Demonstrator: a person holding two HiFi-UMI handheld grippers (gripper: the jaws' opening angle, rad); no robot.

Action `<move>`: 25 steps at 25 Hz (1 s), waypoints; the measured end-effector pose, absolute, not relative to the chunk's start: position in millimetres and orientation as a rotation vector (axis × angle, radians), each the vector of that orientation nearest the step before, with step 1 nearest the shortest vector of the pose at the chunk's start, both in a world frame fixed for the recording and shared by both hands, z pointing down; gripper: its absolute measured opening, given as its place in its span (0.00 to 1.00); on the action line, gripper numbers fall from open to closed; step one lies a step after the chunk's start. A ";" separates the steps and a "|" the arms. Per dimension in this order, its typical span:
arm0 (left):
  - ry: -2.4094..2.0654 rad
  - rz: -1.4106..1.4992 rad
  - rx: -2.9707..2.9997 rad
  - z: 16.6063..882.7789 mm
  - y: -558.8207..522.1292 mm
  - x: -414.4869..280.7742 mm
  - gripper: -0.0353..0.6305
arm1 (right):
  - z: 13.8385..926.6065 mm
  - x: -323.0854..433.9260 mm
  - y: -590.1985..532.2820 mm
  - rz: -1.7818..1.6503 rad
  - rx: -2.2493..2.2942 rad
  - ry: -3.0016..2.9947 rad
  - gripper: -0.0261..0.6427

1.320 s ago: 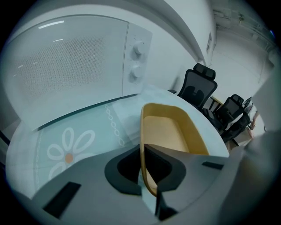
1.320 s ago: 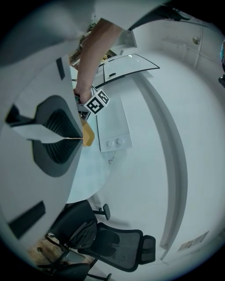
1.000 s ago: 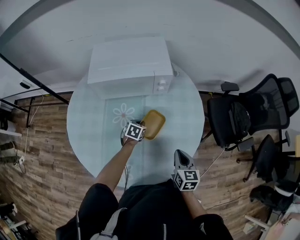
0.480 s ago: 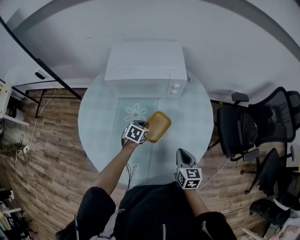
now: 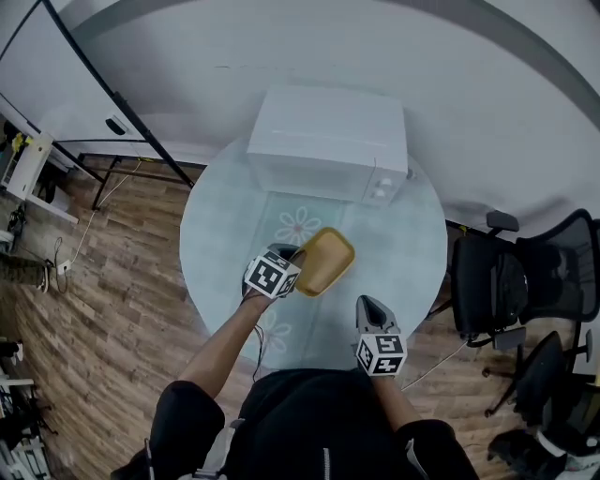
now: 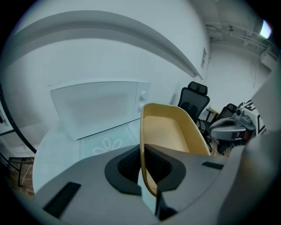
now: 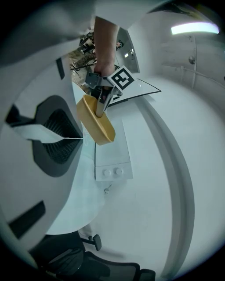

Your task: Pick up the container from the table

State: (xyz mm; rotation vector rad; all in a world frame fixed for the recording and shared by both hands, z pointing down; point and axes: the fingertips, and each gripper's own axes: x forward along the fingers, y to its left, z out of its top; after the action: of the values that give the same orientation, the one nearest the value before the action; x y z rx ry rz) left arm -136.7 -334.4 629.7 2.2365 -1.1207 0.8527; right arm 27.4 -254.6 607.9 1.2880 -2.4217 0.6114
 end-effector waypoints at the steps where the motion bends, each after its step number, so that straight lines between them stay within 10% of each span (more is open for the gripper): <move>1: -1.128 0.853 2.239 626.4 -330.7 -139.1 0.08 | 607.6 24.4 -255.6 0.607 1.275 -2.429 0.08; 25: -1.279 0.812 2.092 627.6 -228.4 -192.8 0.08 | 600.1 -17.4 -254.2 0.531 1.095 -2.499 0.08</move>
State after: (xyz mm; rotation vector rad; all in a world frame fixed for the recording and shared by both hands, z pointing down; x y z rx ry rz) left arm -192.8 -228.4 627.6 2.0920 -1.2794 0.8125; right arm -17.4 -254.2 600.1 1.0953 -2.4995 0.5306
